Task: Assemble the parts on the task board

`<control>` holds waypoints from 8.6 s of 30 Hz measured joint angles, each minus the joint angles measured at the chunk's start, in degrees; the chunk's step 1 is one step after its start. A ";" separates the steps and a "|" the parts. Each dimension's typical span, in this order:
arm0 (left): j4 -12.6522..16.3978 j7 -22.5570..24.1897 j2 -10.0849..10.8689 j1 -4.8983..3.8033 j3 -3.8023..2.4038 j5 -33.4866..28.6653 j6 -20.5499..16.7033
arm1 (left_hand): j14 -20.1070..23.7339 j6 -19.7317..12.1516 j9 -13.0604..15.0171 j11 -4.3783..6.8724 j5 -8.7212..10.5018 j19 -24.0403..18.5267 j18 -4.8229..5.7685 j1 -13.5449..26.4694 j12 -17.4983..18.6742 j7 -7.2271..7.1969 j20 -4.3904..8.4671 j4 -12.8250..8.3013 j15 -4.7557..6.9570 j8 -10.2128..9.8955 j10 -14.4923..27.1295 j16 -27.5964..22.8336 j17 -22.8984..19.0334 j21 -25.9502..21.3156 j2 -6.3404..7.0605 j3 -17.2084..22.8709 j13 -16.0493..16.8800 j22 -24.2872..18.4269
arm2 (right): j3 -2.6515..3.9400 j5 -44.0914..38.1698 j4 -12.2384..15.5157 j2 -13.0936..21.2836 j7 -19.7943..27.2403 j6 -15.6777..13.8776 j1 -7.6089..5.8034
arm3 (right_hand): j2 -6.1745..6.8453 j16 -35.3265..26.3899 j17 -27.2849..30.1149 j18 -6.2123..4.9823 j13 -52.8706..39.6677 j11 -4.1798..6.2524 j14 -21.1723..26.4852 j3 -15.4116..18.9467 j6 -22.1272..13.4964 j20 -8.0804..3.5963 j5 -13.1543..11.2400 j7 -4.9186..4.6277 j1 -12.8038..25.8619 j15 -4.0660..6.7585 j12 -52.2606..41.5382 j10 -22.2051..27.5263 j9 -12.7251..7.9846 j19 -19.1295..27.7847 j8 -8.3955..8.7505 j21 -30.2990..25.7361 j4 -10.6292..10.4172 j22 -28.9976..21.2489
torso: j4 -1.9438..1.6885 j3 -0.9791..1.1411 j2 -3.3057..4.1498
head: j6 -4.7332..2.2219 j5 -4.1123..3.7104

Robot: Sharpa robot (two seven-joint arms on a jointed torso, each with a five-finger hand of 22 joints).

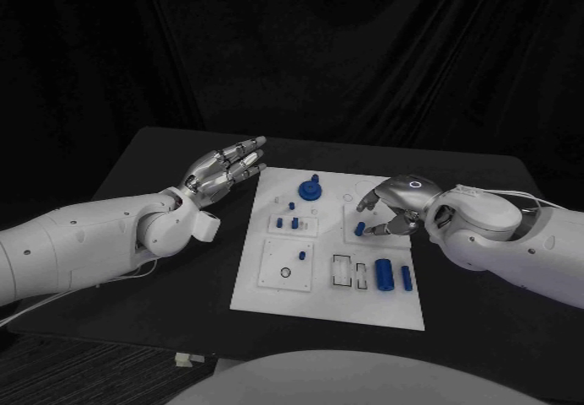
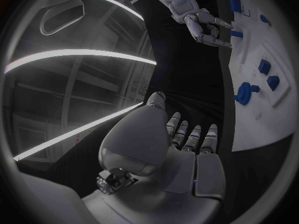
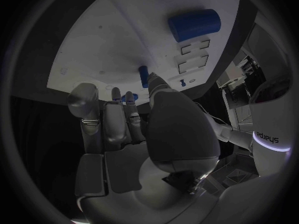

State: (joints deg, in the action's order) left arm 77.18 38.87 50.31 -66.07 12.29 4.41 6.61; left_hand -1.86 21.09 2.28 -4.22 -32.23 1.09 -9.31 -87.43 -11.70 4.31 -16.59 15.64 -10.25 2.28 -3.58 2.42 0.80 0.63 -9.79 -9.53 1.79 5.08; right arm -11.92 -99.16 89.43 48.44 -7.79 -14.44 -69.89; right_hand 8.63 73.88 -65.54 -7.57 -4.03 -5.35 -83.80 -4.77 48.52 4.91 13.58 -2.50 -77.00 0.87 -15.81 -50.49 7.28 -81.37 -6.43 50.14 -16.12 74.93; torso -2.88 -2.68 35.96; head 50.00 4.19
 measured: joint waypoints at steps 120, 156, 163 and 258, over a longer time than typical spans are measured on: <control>-1.02 0.01 -1.21 0.89 -0.01 0.00 1.35 | -0.21 4.71 0.48 0.01 -1.11 -0.01 0.00 -1.38 -0.45 1.84 0.00 -0.40 -0.21 0.91 0.01 0.22 0.00 0.00 -0.48 1.35 0.02 -0.48 | 0.15 -9.07 3.45 -18.14 5.51 5.63 4.37 | -1.21 -0.55 0.25 0.88 -1.06 0.37 -0.20 -14.37 7.87 0.00 10.94 -5.41 -9.39 0.20 1.14 -13.08 8.62 0.83 -6.82 3.17 11.85 -0.02 | -0.03 -0.02 -0.04 | 0.00 0.53; -1.40 0.01 -1.80 0.90 -0.01 0.00 2.27 | -0.21 5.43 0.55 -0.20 -1.11 0.00 0.01 -1.84 -0.45 2.15 0.00 -0.40 -0.21 1.11 0.22 0.22 -0.01 0.00 -0.93 1.66 0.02 -0.60 | 0.13 -9.23 3.86 -17.57 5.37 6.65 5.17 | -0.69 -0.85 1.13 0.87 -1.07 0.38 -0.20 -14.54 7.88 0.20 10.72 -5.41 -8.85 0.20 1.01 -13.07 8.49 1.03 -6.25 3.16 12.03 0.01 | -0.01 -0.02 -0.04 | 0.00 0.73; -1.42 0.01 -1.81 0.91 -0.01 0.00 2.44 | -0.21 5.43 0.55 -0.20 -1.11 -0.01 0.00 -1.84 -0.45 2.14 0.00 -0.40 -0.21 1.11 0.22 0.22 -0.01 0.00 -0.93 1.66 0.01 -0.60 | 0.15 -9.26 3.79 -17.57 5.16 7.03 5.30 | 0.73 -1.99 2.47 0.87 -1.04 0.27 0.63 -15.25 1.03 0.86 6.25 -6.07 -7.36 -1.03 3.25 -9.31 6.20 2.71 -1.21 0.86 11.76 0.00 | -0.01 -0.02 -0.04 | 0.00 0.79; -2.24 0.02 -1.89 1.43 0.00 -0.01 2.94 | 0.00 6.87 0.68 -1.02 -1.11 -0.01 0.00 -2.07 -0.45 2.55 0.00 -0.32 -0.42 1.38 0.61 0.22 -0.01 0.00 -1.17 2.85 0.01 -0.75 | -0.01 16.31 7.65 4.33 -21.33 21.45 -0.31 | -2.97 15.98 -9.39 5.35 -70.88 9.73 -0.31 -0.64 26.47 -6.35 -10.30 3.20 28.23 7.06 -74.05 -33.51 18.20 -2.46 -11.07 33.89 -0.66 0.01 | 0.09 -0.04 -0.09 | 0.00 -1.58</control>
State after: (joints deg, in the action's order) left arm 74.94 38.88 48.42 -64.64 12.29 4.40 9.56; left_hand -1.86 27.96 2.96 -5.24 -33.34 1.08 -9.30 -89.50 -12.15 6.86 -16.59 15.32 -10.66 3.66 -2.97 2.65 0.79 0.63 -10.97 -6.68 1.80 4.33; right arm -11.93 -82.84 97.08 52.77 -29.12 7.01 -70.20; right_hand 5.65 89.85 -74.93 -2.22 -74.92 4.37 -84.11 -5.41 74.98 -1.44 3.28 0.71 -48.77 7.93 -89.86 -84.00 25.48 -83.83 -17.50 84.02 -16.77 74.94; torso -2.79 -2.72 35.87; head 50.00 2.61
